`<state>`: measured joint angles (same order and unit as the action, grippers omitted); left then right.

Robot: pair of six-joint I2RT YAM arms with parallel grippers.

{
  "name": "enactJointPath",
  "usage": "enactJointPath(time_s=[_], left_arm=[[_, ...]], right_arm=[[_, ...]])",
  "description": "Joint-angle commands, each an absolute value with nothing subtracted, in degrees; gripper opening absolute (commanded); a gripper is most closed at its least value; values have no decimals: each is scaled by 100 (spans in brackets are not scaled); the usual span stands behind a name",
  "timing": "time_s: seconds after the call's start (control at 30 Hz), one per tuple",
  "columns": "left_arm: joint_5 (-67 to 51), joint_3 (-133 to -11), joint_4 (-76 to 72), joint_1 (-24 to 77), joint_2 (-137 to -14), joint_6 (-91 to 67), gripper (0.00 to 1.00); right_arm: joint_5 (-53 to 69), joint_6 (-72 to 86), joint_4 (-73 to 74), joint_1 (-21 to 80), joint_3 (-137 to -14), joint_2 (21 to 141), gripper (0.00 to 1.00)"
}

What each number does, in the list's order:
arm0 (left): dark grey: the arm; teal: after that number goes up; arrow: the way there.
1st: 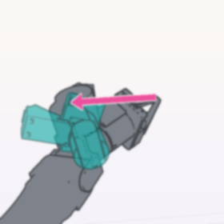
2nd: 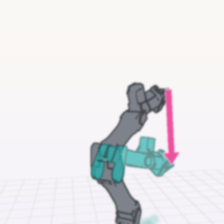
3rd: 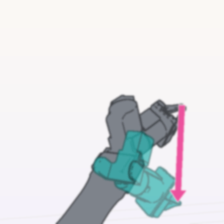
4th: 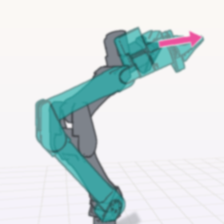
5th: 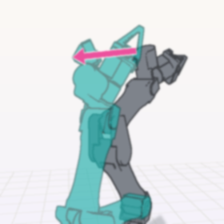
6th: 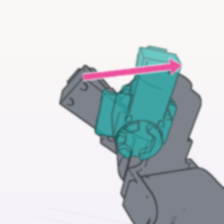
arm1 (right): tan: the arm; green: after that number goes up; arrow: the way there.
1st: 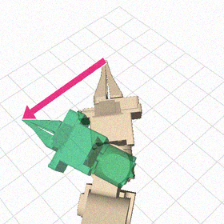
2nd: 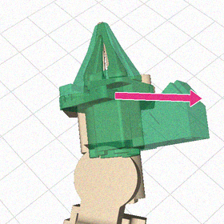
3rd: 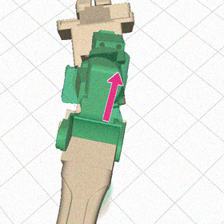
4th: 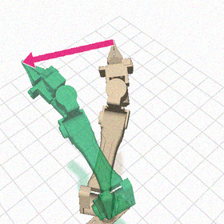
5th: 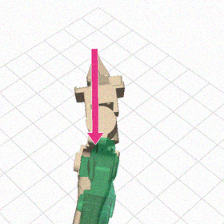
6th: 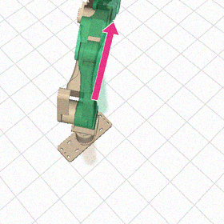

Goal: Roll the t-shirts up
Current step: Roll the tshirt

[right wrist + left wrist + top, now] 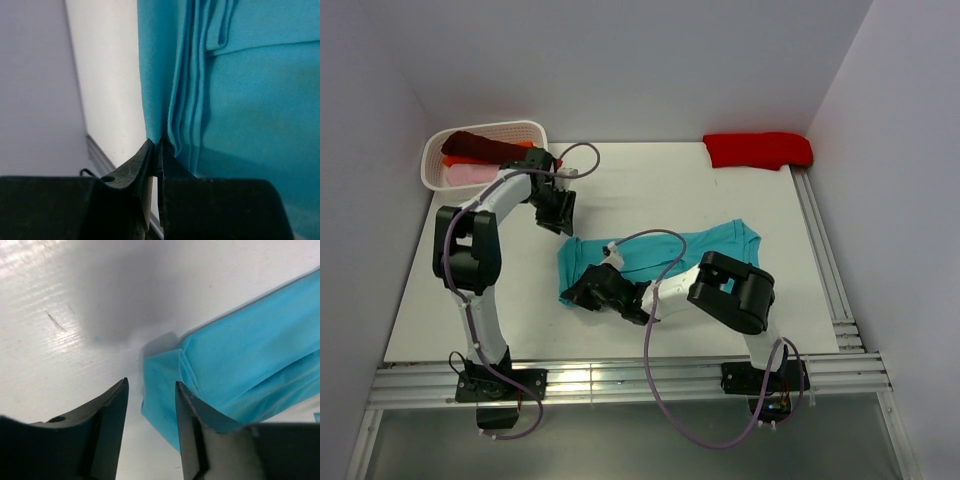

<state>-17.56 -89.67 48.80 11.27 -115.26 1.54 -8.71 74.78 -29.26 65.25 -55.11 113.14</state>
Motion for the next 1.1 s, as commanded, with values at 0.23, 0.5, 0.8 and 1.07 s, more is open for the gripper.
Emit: enactJointPath(time_s=[0.23, 0.5, 0.8, 1.07], left_arm=[[-2222, -9176, 5159, 977, -10706, 527, 53], [-2592, -8500, 5080, 598, -10643, 773, 50], [-3014, -8078, 4826, 659, -10714, 729, 49], [-3103, -7752, 4518, 931, -10872, 537, 47]], right_arm=[[-1194, 8534, -4447, 6363, -4563, 10732, 1], [-1591, 8850, -4334, 6372, -4043, 10442, 0], [-1757, 9008, -3745, 6399, -3938, 10363, 0], [-1863, 9071, -3139, 6460, -3981, 10301, 0]])
